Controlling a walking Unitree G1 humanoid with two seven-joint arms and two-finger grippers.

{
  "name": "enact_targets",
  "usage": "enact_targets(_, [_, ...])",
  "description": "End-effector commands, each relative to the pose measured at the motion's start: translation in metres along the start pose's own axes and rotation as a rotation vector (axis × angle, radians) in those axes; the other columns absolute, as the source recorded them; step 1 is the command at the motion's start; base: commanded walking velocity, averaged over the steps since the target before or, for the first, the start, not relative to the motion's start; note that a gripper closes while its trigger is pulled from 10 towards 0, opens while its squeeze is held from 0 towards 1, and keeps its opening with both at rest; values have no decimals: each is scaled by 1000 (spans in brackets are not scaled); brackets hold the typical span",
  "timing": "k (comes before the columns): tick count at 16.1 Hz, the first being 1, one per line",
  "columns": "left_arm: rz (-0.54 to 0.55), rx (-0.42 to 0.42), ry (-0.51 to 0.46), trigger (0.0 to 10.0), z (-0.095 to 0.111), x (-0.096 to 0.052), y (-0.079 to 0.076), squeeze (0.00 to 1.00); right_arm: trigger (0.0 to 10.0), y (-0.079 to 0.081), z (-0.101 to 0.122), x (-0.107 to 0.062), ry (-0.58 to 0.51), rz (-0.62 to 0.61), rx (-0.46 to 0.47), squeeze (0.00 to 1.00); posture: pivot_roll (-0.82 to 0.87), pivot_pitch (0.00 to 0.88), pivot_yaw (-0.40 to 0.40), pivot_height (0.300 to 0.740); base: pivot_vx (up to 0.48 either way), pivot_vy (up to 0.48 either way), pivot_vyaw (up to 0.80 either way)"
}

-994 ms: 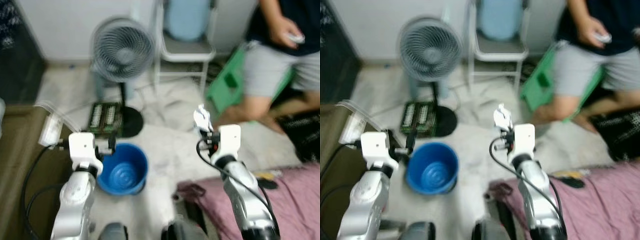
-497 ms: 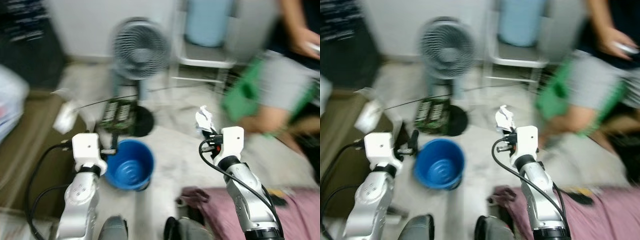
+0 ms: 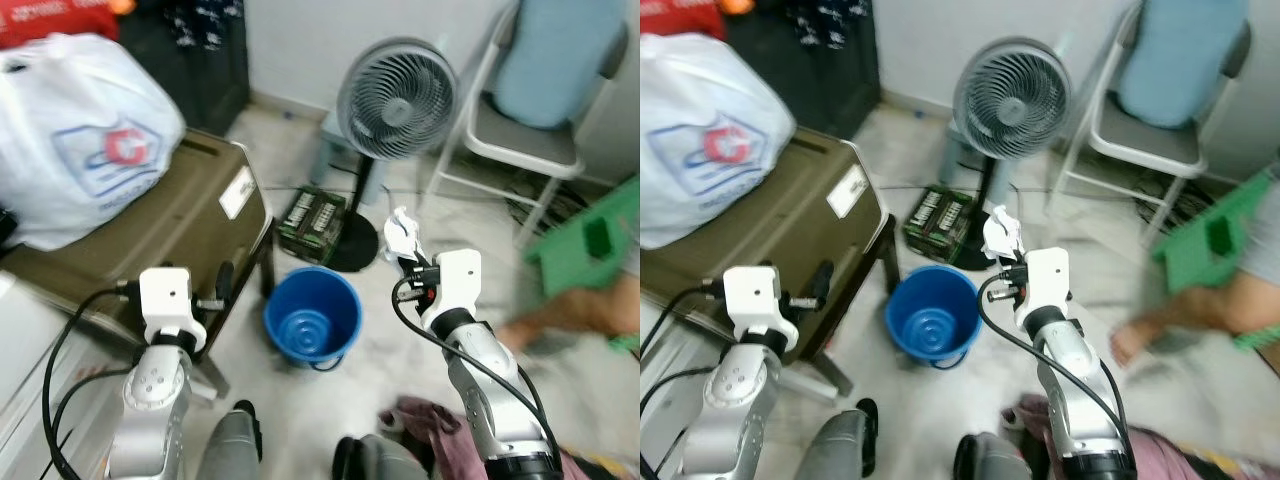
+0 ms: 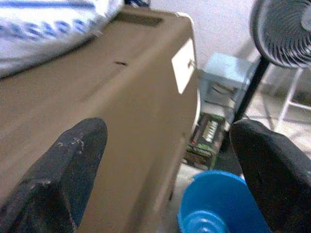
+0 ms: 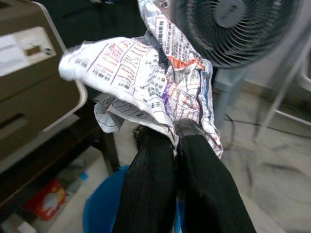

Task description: Clean up the room

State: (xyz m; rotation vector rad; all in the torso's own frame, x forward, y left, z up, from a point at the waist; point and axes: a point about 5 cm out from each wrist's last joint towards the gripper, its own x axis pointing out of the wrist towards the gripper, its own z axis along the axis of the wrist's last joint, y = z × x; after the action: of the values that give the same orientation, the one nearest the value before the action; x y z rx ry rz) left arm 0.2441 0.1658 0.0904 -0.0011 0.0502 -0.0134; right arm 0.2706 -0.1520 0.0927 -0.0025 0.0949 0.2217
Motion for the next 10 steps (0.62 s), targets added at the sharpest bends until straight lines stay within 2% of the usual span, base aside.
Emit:
enact_targets(1, [-19, -7, 9, 10000, -2, -3, -2, 0, 10000, -5, 0, -3, 4, -24, -6, 0, -9, 159, -84, 740, 0, 0, 0])
enact_targets(8, [-29, -18, -5, 10000, 1, -7, -2, 0, 10000, -7, 5, -4, -12, -29, -18, 0, -10, 170, -92, 740, 0, 0, 0])
enact_targets(10, [-38, -24, -10, 10000, 2, -6, -3, 0, 10000, -6, 5, -5, -13, -27, -21, 0, -14, 173, -93, 740, 264, 0, 0])
